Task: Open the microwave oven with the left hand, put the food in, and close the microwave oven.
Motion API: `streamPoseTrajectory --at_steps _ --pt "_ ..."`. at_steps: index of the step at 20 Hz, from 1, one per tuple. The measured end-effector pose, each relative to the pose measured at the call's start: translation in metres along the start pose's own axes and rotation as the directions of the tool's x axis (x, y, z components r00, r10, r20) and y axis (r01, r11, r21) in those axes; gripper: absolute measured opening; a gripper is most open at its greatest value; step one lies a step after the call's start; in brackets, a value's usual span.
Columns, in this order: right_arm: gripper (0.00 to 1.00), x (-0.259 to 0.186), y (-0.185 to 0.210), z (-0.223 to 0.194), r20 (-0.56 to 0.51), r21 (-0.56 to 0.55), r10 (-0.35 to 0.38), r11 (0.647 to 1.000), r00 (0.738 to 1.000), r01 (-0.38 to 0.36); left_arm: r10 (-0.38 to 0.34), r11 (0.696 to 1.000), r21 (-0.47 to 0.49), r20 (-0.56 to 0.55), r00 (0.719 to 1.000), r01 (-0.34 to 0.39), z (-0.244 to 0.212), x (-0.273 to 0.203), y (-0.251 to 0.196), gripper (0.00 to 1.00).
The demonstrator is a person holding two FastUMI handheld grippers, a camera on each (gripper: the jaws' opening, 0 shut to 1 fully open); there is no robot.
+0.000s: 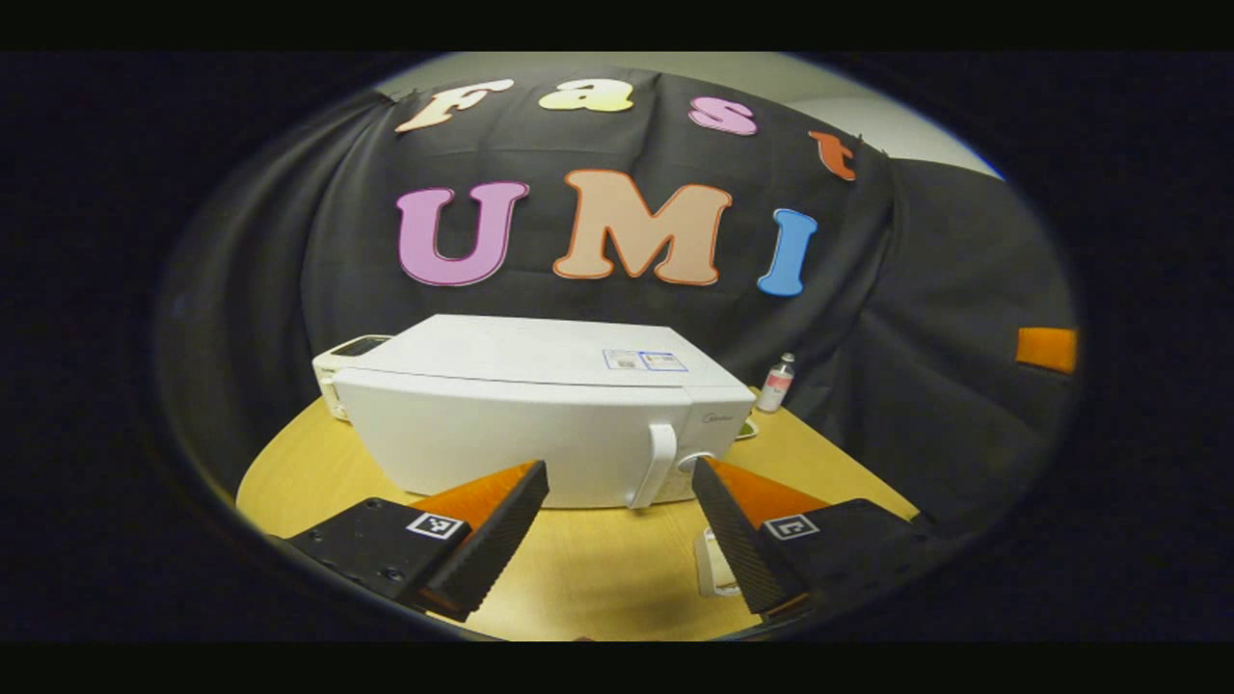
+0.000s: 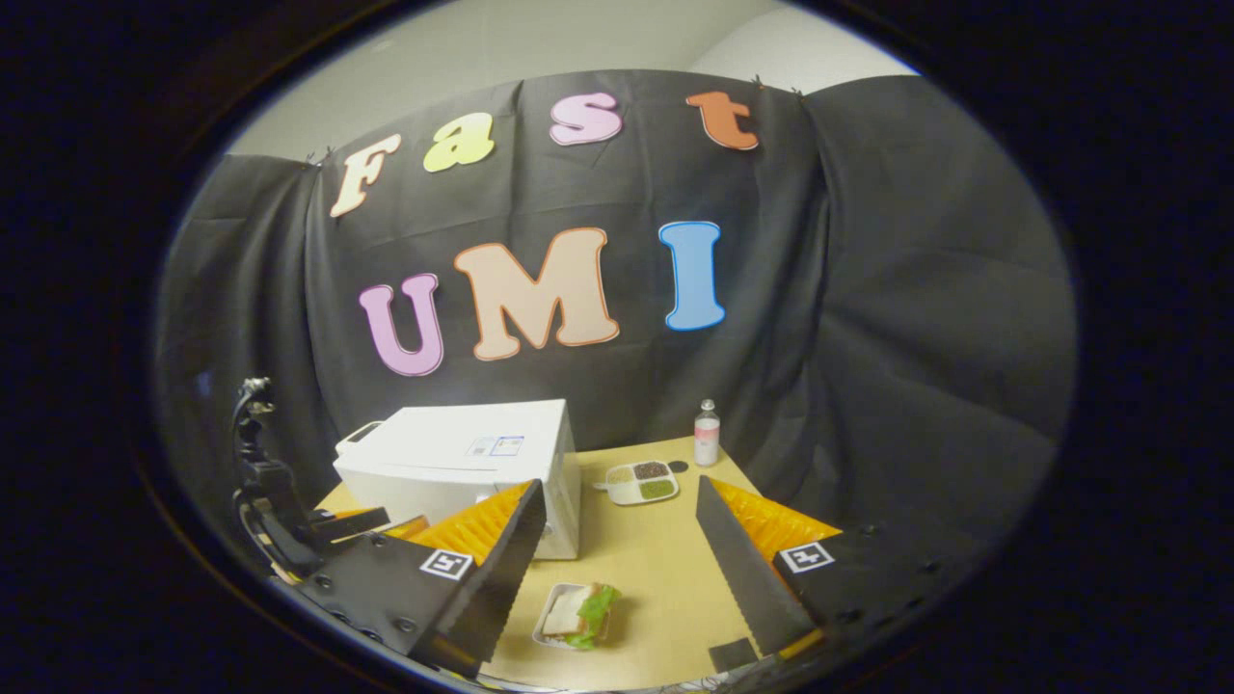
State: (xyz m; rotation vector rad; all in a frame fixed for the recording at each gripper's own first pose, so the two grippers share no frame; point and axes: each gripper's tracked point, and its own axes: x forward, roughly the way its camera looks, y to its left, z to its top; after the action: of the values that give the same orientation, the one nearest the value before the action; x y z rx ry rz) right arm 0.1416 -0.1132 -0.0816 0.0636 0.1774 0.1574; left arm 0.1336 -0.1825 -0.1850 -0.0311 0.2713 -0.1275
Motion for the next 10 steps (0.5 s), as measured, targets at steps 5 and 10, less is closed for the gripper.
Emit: streamPoseTrajectory --at_steps 5,10 --pt "0.99 0.004 -0.014 -0.008 -0.033 0.002 0.008 1.0 0.999 -0.008 -0.005 1.0 -0.008 -0.086 0.996 0.004 -0.038 0.039 -0.022 0.95" --pt "0.99 -0.004 -0.029 -0.004 -0.021 0.033 -0.017 0.999 1.0 0.018 0.001 1.0 -0.017 -0.201 0.98 -0.004 -0.081 0.079 -0.024 0.87"
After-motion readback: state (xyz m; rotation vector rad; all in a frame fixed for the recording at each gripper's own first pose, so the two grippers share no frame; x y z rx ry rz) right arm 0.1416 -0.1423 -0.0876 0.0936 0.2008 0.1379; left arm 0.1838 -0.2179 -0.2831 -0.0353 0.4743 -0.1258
